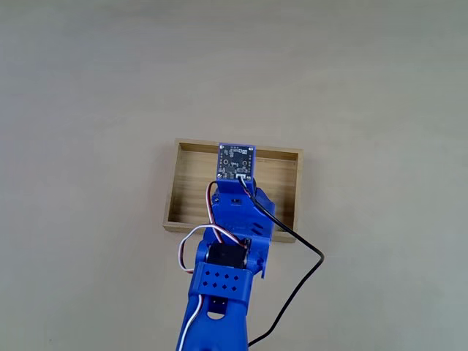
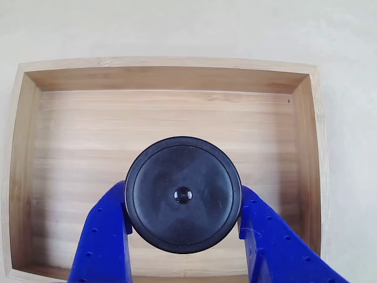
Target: Place the black cylinder in the wooden box then return to rest.
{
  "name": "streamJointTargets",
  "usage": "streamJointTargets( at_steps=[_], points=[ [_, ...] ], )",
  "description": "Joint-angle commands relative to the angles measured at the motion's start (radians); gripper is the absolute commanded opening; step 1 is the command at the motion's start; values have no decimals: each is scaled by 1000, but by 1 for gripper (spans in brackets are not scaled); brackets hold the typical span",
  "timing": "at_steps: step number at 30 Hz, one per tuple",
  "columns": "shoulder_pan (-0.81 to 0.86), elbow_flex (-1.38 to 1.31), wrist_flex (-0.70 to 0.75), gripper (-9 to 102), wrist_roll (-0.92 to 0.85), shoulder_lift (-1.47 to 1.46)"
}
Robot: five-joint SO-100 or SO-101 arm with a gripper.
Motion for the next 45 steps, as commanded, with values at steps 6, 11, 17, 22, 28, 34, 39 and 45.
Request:
streamJointTargets(
  at_steps=[6, 11, 17, 22, 28, 34, 39, 45],
  points=[
    [-25, -152, -49, 19, -2, 49],
    [-35, -170, -69, 19, -2, 91],
    [-46, -193, -75, 20, -3, 127],
    [-51, -195, -78, 20, -15, 147],
    [-52, -202, -81, 20, -17, 163],
    [-46, -215, -87, 20, -17, 183],
    [-43, -215, -92, 23, -17, 190],
    [-40, -215, -94, 25, -17, 193]
  ],
)
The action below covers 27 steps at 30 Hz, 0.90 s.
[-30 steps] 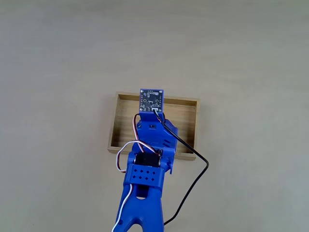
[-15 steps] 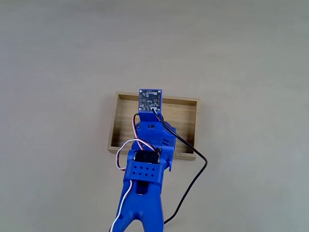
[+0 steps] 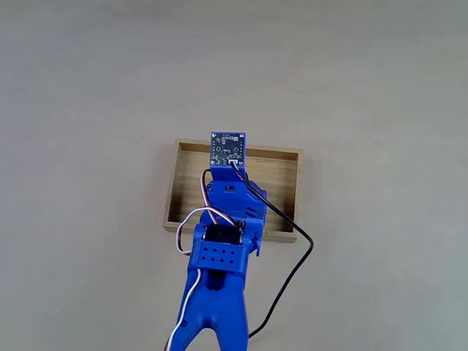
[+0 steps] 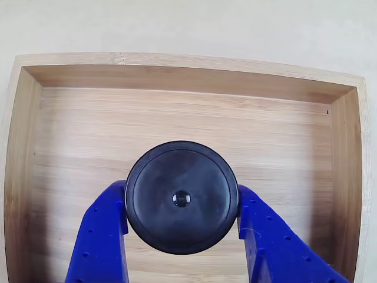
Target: Place the black cylinder in the wooden box then return to rest.
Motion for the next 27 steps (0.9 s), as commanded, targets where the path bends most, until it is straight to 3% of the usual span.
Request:
streamJointTargets(
  at_steps=[1, 27],
  points=[
    [6, -109, -32, 26, -17, -25],
    [29, -28, -29, 33, 89, -207]
  ],
)
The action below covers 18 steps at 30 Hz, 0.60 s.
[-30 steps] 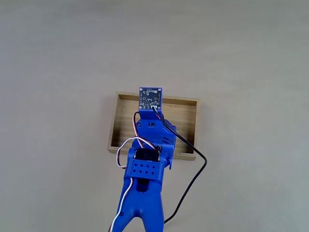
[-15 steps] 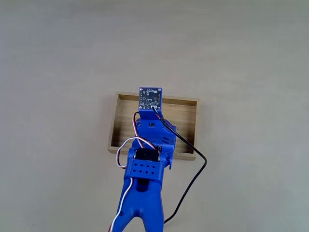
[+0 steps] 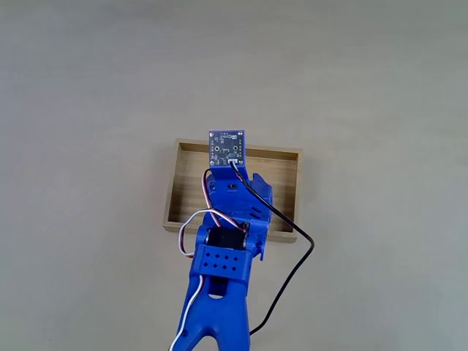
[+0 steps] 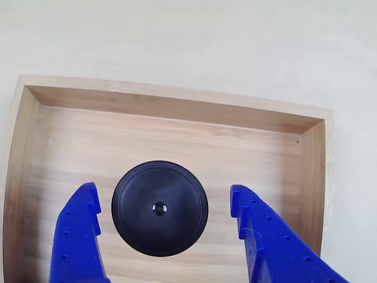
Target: Place the black cylinder in the wooden box then return to rest.
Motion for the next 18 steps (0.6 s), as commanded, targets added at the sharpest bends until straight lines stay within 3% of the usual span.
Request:
streamJointTargets(
  at_steps=[1, 18],
  points=[
    [5, -20, -29, 33, 8, -147],
    [-32, 299, 48, 33, -72, -644]
  ],
)
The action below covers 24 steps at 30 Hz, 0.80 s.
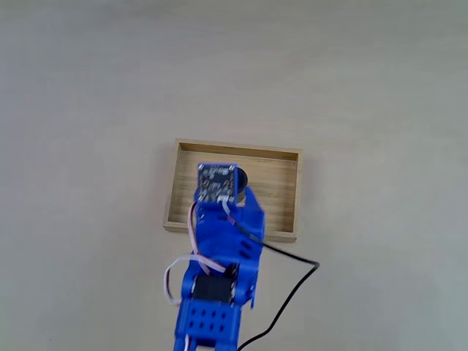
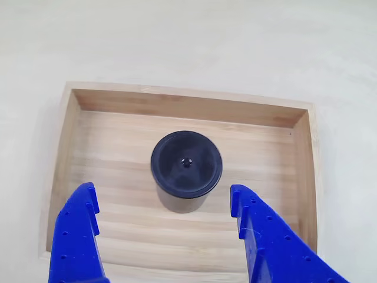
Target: Place the black cylinder in the wooden box then return to rest.
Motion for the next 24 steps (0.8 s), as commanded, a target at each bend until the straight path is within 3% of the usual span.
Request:
streamJointTargets(
  at_steps=[1, 15, 24],
  points=[
    [-15, 61, 18, 33, -29, -252],
    [-37, 222, 437, 18, -137, -822],
    [8, 319, 643, 0, -198, -1023]
  ],
)
